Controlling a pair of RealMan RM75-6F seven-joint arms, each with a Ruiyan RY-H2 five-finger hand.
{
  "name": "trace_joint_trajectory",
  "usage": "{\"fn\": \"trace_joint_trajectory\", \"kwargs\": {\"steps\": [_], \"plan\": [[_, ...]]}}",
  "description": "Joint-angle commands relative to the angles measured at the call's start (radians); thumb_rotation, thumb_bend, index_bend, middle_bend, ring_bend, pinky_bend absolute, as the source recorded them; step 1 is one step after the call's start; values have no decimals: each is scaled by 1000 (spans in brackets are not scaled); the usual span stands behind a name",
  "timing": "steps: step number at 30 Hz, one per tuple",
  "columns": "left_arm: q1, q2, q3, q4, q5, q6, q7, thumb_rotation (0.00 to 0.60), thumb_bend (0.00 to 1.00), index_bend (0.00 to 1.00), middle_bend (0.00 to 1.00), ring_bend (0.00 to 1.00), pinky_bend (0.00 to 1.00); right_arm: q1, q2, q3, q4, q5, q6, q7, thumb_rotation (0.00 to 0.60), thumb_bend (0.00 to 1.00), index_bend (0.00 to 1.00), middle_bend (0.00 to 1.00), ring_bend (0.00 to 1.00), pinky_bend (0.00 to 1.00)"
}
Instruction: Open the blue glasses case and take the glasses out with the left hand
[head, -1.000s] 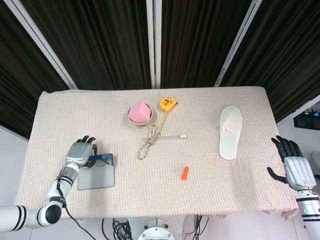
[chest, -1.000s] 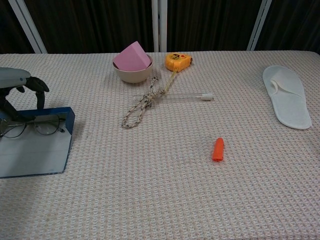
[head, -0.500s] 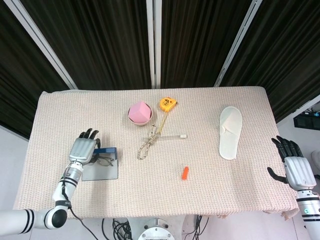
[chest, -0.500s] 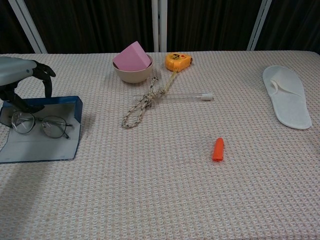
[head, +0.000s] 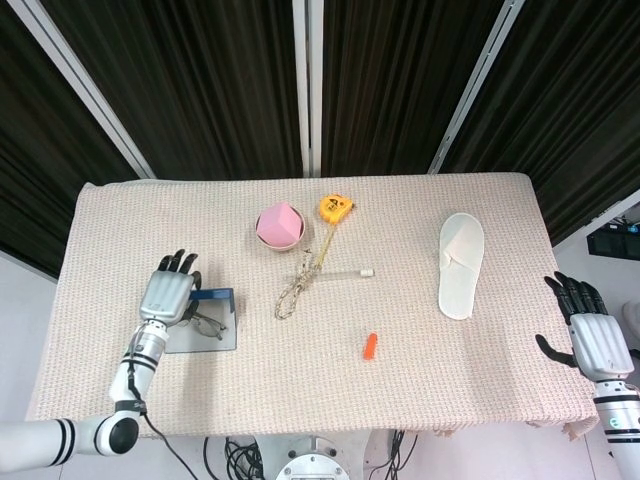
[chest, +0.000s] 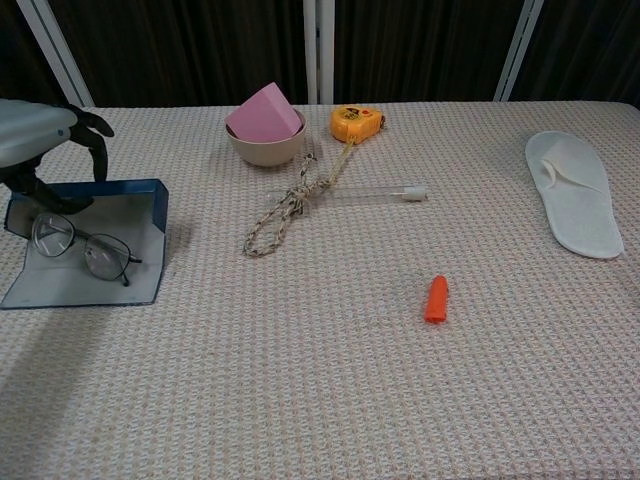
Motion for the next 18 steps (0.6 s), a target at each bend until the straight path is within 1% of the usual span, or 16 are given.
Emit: {"fn": "trace_joint_trajectory", "kwargs": {"steps": [1, 5, 11, 15, 18], "plan": [[20, -33, -6, 40, 46, 31, -9, 600, 369, 544, 100, 5, 122, 0, -1, 0, 2, 1, -2, 1, 600, 217, 0, 0, 0, 0], [40, -59, -6, 87, 107, 54, -30, 600, 369, 544, 100, 5, 121, -1, 0, 0, 3, 2, -1, 3, 600, 216, 0, 0, 0, 0], [59, -77, -1, 135, 167, 46, -52, 600, 370, 544, 101, 6, 120, -1, 0, -1, 3, 2, -4, 3, 600, 217, 0, 0, 0, 0], [73, -98, 3, 186, 241, 72, -76, 600, 370, 545, 100, 5, 118, -1, 1, -2, 1, 2, -4, 1, 600, 217, 0, 0, 0, 0], [84, -112, 5, 222, 275, 80, -87, 600, 370, 548, 101, 5, 118, -1, 1, -2, 0, 3, -5, 0, 600, 217, 0, 0, 0, 0]]}}
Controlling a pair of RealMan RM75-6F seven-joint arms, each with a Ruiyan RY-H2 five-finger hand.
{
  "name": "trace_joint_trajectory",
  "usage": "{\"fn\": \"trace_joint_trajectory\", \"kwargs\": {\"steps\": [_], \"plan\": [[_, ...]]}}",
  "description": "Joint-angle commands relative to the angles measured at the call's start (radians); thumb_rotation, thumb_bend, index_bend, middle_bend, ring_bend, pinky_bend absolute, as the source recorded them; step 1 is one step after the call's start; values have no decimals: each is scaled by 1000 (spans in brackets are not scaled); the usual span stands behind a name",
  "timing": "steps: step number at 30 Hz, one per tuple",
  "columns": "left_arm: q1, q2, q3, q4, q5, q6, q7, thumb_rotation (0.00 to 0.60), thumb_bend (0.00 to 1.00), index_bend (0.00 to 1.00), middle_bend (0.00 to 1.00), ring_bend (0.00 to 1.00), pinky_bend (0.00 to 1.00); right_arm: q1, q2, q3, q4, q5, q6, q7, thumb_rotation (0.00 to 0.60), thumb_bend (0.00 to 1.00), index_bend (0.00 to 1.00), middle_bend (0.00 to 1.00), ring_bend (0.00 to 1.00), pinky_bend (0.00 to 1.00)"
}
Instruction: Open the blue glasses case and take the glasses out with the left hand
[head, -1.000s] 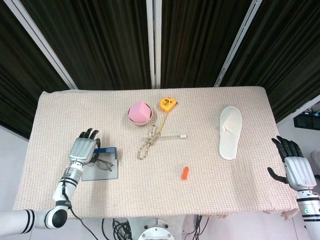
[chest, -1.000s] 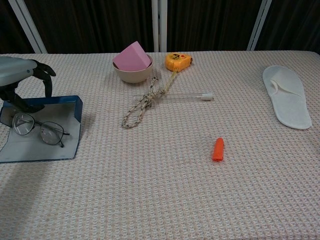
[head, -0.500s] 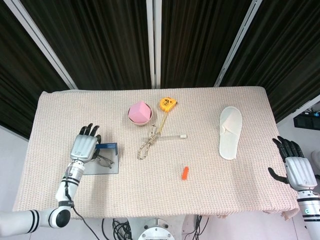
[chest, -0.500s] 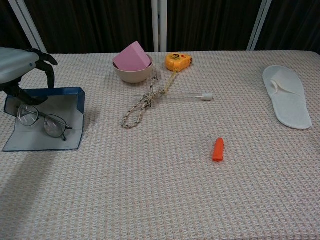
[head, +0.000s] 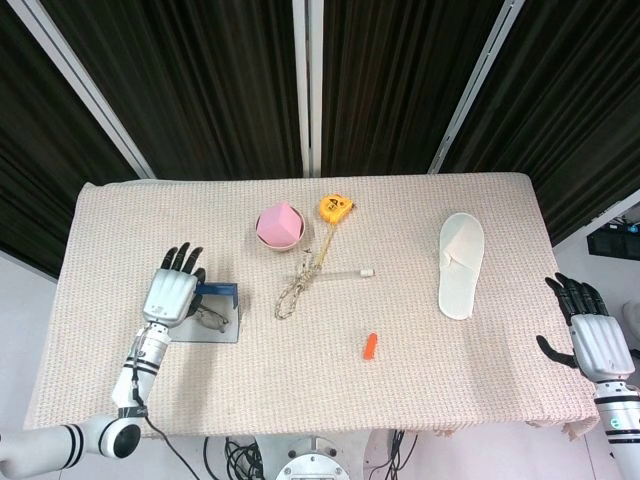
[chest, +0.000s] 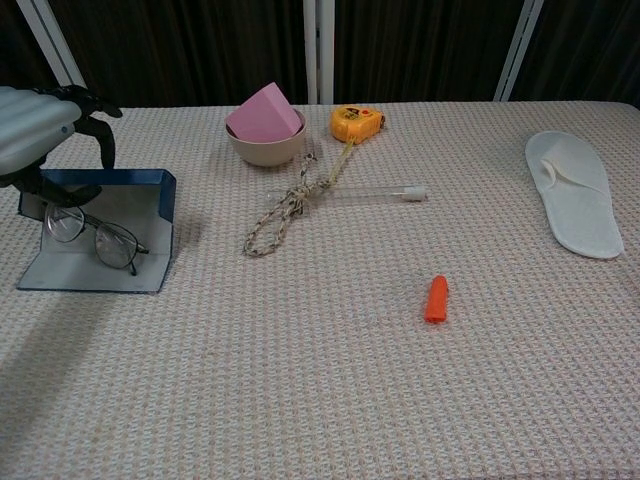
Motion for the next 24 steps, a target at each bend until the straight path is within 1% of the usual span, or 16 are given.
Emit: {"fn": "trace_joint_trajectory", "kwargs": {"steps": [1, 4, 6, 10, 17, 18, 20, 22, 24], "plan": [[17, -19, -1, 42, 36, 12, -23, 600, 370, 549, 101, 5, 118, 0, 0, 0, -1, 0, 0, -1, 600, 217, 0, 0, 0, 0], [29, -24, -20, 52, 18, 4, -23, 600, 370, 550, 101, 5, 118, 1, 1, 0, -2, 0, -1, -3, 600, 217, 0, 0, 0, 0], [36, -16, -35, 20, -20, -23, -9, 600, 369, 551, 101, 5, 118, 1, 1, 0, -3, 0, -1, -3, 600, 216, 0, 0, 0, 0], [38, -6, -32, 3, 8, -24, 12, 600, 369, 552, 101, 5, 118, 2, 1, 1, -3, 2, -5, -5, 600, 216, 0, 0, 0, 0], [43, 3, -61, -14, -46, -73, 36, 600, 369, 546, 101, 5, 119, 1, 3, 0, -5, 1, -3, -3, 600, 217, 0, 0, 0, 0], [45, 4, -63, -15, -50, -77, 34, 600, 369, 526, 101, 5, 119, 1, 3, 0, -4, 2, -3, -2, 600, 217, 0, 0, 0, 0], [47, 8, -69, -17, -58, -88, 31, 600, 369, 432, 101, 5, 119, 1, 2, 0, -2, 1, -4, -2, 600, 217, 0, 0, 0, 0], [48, 11, -72, -18, -59, -94, 27, 600, 359, 240, 100, 5, 119, 2, 2, -1, -2, 0, -5, -3, 600, 217, 0, 0, 0, 0], [48, 17, -77, -25, -63, -105, 24, 600, 318, 86, 97, 5, 120, 2, 2, 0, -3, -1, -4, -3, 600, 217, 0, 0, 0, 0]]}}
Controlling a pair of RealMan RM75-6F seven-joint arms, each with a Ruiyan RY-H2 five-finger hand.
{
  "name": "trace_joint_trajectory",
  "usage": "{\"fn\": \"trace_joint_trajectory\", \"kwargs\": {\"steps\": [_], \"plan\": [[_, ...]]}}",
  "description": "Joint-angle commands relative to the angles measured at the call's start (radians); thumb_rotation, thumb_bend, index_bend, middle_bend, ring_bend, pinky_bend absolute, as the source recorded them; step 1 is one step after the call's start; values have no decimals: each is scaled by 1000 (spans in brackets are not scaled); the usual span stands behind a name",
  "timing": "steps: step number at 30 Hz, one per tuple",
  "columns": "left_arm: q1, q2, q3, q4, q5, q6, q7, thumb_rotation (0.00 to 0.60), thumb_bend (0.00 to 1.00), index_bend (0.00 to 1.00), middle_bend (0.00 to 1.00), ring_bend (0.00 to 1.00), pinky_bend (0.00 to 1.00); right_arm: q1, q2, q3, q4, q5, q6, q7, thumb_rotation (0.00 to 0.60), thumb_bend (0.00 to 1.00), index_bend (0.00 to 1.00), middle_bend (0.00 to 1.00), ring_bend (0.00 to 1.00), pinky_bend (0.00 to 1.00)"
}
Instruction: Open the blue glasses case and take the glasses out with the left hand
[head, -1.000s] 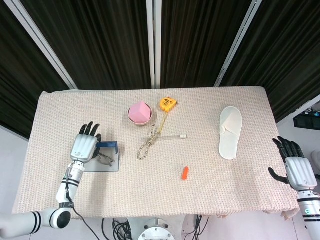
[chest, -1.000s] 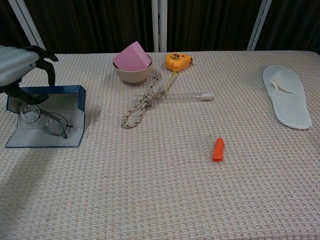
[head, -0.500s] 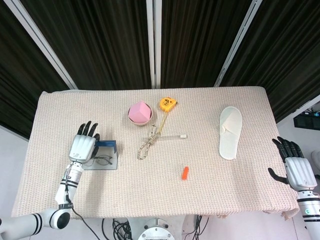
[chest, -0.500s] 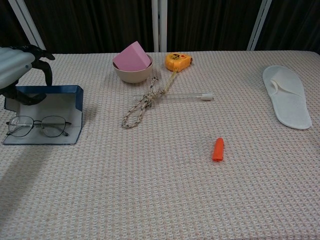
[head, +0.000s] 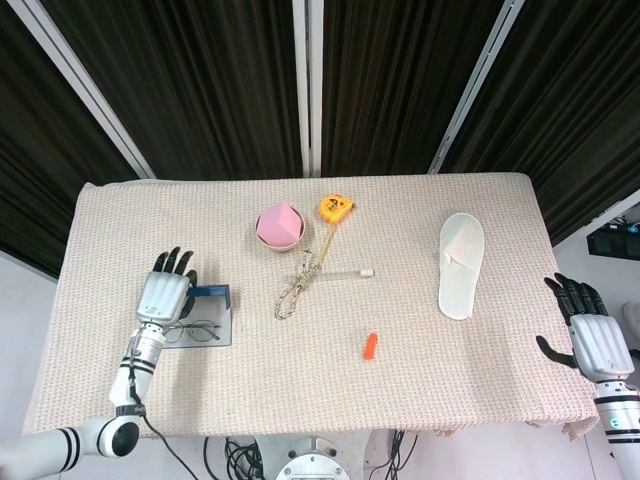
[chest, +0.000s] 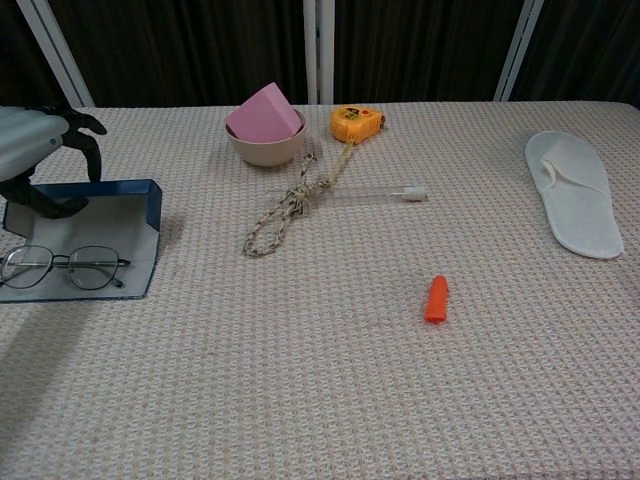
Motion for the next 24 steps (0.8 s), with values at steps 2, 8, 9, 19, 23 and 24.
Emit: {"fn": "trace_joint_trajectory", "kwargs": {"steps": [2, 8, 9, 19, 23, 24], "plan": [[2, 9, -10, -12, -5, -10, -6, 600, 271, 16, 94, 5, 120, 0, 0, 2, -2, 0, 2, 1, 600, 217, 0, 0, 0, 0], [11, 17, -24, -25, -7, -6, -16, 600, 223, 0, 93, 5, 120, 0, 1, 1, -3, 1, 1, -3, 600, 217, 0, 0, 0, 0], [13, 22, -28, -37, -8, -6, -25, 600, 222, 0, 92, 5, 121, -1, 1, 1, -3, 2, 2, -2, 600, 217, 0, 0, 0, 0], [66, 229, 10, -346, -14, -32, -63, 600, 289, 250, 86, 5, 121, -2, 4, 13, 0, 4, 16, 23, 600, 217, 0, 0, 0, 0], [87, 242, 47, -366, -14, -54, -88, 600, 308, 286, 87, 5, 121, -1, 3, 12, 0, 0, 15, 26, 600, 217, 0, 0, 0, 0], [91, 236, 53, -360, -13, -55, -96, 600, 309, 290, 88, 5, 121, 0, 4, 11, -2, -2, 15, 24, 600, 216, 0, 0, 0, 0]]}}
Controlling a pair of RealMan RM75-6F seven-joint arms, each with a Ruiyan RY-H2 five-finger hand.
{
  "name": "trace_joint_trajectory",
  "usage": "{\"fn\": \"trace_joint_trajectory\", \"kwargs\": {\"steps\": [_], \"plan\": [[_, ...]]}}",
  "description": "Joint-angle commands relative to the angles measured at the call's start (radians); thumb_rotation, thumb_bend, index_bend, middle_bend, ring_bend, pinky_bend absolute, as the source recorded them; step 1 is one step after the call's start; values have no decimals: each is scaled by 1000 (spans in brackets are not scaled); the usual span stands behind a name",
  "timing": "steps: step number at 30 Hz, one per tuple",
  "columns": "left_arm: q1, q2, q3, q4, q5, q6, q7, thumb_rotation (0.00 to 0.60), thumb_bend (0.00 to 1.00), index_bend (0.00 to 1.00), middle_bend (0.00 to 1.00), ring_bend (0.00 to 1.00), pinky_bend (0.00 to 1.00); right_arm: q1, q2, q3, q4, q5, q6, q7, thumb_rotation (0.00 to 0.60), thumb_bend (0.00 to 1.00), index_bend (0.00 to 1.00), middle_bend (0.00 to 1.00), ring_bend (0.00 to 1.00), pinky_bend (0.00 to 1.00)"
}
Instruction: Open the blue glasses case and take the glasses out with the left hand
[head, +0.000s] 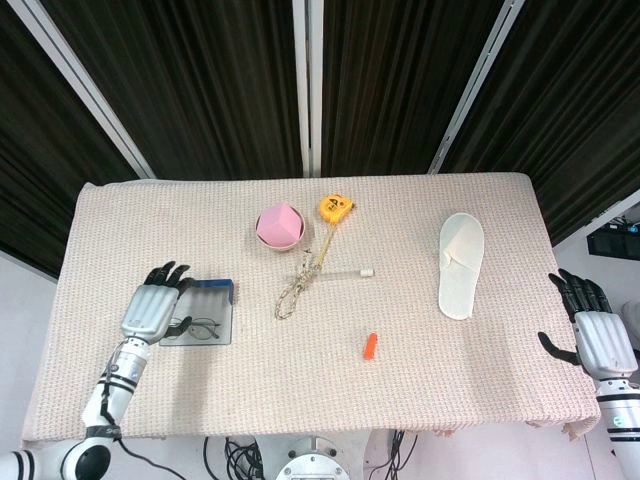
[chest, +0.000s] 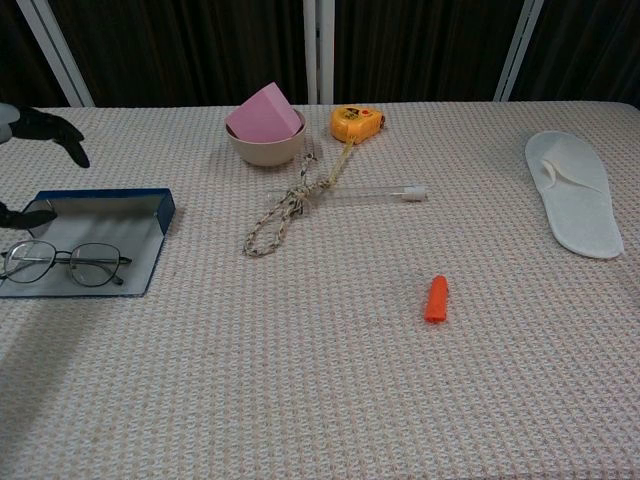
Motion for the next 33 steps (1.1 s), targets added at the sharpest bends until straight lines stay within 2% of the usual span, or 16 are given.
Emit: {"fn": "trace_joint_trajectory", "kwargs": {"steps": [1, 8, 15, 21, 33], "plan": [[22, -10, 27, 9, 1, -15, -29, 600, 309, 291, 92, 5, 121, 0, 1, -2, -4, -5, 1, -4, 600, 216, 0, 0, 0, 0], [44, -94, 44, 118, 55, -13, -98, 600, 309, 270, 99, 5, 130, 1, 10, -1, -25, -10, 8, -11, 600, 217, 0, 0, 0, 0], [53, -156, 52, 210, 97, 4, -88, 600, 309, 285, 113, 7, 134, 4, 15, -2, -42, -8, 0, -32, 600, 217, 0, 0, 0, 0], [63, -193, 62, 266, 123, 16, -68, 600, 313, 296, 197, 110, 256, 3, 13, -3, -38, 0, -4, -34, 600, 216, 0, 0, 0, 0], [66, -225, 46, 315, 120, 14, -13, 600, 335, 377, 264, 178, 308, 6, 12, -4, -29, 2, -12, -29, 600, 216, 0, 0, 0, 0]]}}
